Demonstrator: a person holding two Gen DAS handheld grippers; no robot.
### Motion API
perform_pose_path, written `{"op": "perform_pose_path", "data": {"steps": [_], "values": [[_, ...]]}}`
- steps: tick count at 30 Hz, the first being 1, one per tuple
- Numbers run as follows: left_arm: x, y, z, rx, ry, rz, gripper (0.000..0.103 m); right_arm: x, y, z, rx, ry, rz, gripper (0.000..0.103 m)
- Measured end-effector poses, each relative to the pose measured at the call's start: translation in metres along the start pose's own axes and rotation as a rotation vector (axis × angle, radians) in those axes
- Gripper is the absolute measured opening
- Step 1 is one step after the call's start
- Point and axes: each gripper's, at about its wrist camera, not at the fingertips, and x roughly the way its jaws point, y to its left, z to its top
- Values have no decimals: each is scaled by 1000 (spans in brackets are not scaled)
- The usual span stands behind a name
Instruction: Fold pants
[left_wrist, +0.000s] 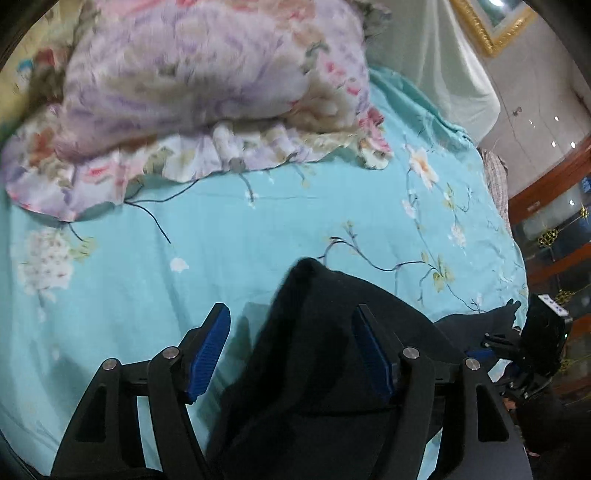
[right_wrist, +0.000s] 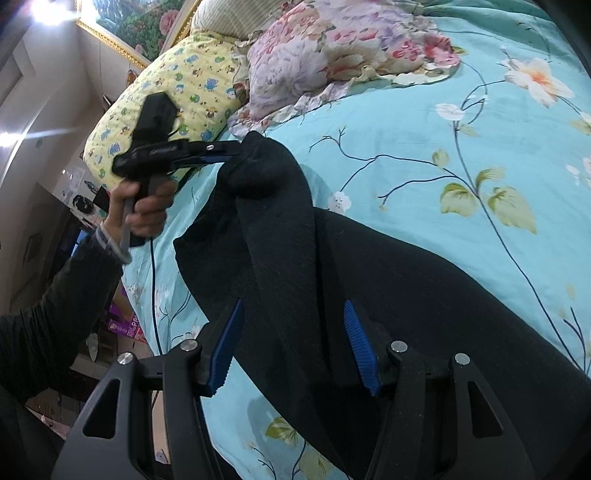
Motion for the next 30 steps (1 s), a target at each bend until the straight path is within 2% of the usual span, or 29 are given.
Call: {"op": "perform_pose_path", "data": {"steps": [3,5,6,7,8,9,10,11,12,15,22,25,30], "values": [[9,8,5,-13,28,-36,69,7,1,2,-2,15,-2,58],[12,8,6,-2,31,-61,63,12,0,3,-1,24,0,58],[12,7,4,5,30,-58,54,13,0,3,-1,25,0,58],[13,5,3,14,32,-55,39,15,0,4,-2,25,-1,58],[13,3,2,23,33,-58,31,16,1,5,-2,26,0,57],[12,1,0,32,28,-54,20,18,1,5,-3,25,-2,53],[10,-2,-1,44,16,-44,17,19,2,5,-6,24,-2,46],[7,-5,-3,54,4,-40,15,21,4,6,-14,26,1,33],[2,-8,-6,66,-13,-35,11,22,6,6,-23,28,-4,26],[-14,-18,-14,82,-68,-25,8,23,16,6,-71,25,-36,11],[-65,-38,-56,93,-199,-12,5,-3,34,-1,-129,-65,-47,9],[-82,-35,-81,60,-249,-20,5,-6,40,-6,-145,-72,-32,8],[-93,-29,-119,10,-313,10,5,1,55,-21,-207,-53,-46,8]]}}
